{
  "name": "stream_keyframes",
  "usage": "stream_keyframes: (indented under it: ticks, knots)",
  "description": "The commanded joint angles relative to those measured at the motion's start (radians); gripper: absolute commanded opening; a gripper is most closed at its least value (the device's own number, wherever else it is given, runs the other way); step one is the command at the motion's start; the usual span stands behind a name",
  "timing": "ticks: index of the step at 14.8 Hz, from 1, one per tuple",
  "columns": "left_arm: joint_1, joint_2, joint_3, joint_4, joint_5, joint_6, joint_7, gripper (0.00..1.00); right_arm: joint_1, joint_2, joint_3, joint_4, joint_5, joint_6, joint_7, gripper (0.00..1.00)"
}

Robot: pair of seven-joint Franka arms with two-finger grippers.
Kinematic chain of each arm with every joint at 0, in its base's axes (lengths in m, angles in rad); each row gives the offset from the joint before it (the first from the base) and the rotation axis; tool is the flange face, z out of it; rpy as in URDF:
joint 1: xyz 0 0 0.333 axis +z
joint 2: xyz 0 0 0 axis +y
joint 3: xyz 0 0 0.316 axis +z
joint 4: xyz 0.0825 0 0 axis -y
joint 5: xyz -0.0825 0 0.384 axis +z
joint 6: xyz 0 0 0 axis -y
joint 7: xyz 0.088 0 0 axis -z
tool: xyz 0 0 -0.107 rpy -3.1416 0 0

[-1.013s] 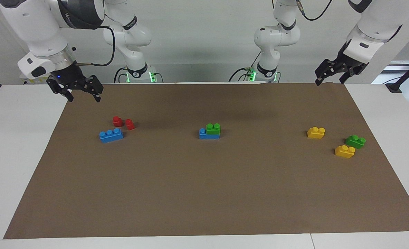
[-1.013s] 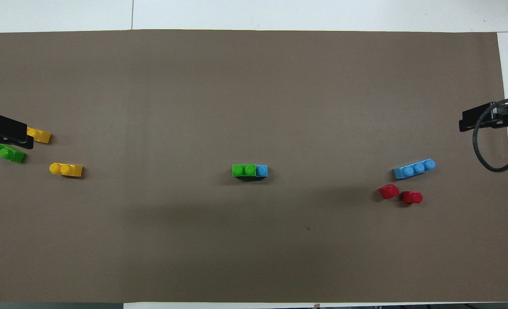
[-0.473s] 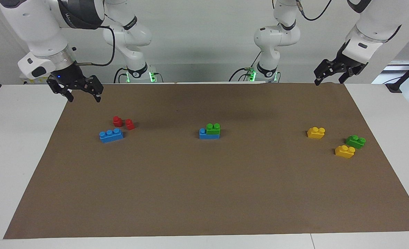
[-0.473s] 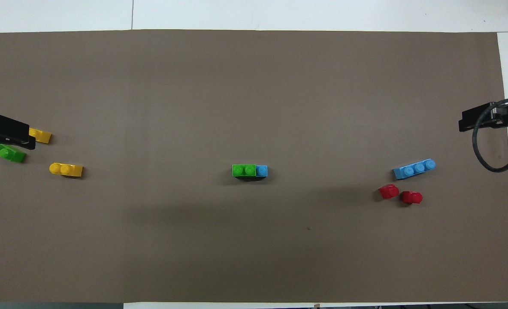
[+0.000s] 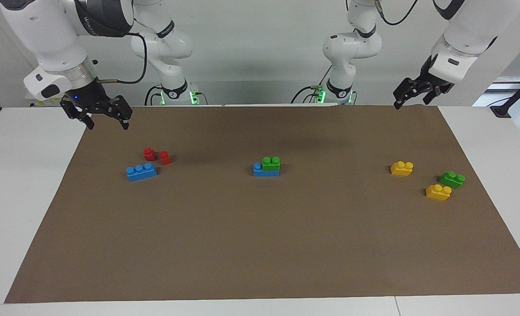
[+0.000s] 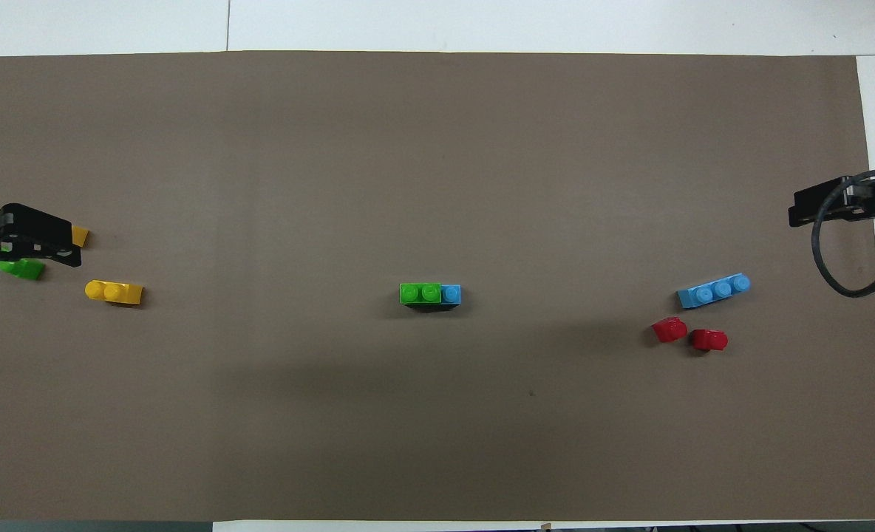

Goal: Remove green block with left arm and hold with right
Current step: 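Move both grippers toward the joined green-and-blue brick in the middle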

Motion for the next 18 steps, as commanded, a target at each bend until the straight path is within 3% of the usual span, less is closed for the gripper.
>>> stream_keyframes:
  ticks: [1, 8, 12, 18]
  knots:
    - [-0.067, -0.064, 0.004, -0.104, -0.017, 0.084, -0.309, 1.00, -0.001, -0.004, 0.011, -0.014, -0.006, 0.012, 0.048, 1.00]
    - [-0.136, -0.101, 0.003, -0.201, -0.105, 0.242, -0.910, 1.00, 0.114, -0.032, 0.023, -0.103, 0.013, 0.052, 0.636, 1.00]
    - [-0.210, -0.149, 0.003, -0.305, -0.125, 0.348, -1.126, 1.00, 0.139, -0.024, 0.023, -0.161, 0.170, 0.105, 1.041, 1.00]
    - [-0.339, -0.123, 0.003, -0.356, -0.125, 0.446, -1.359, 1.00, 0.217, 0.020, 0.023, -0.241, 0.320, 0.233, 1.359, 1.00]
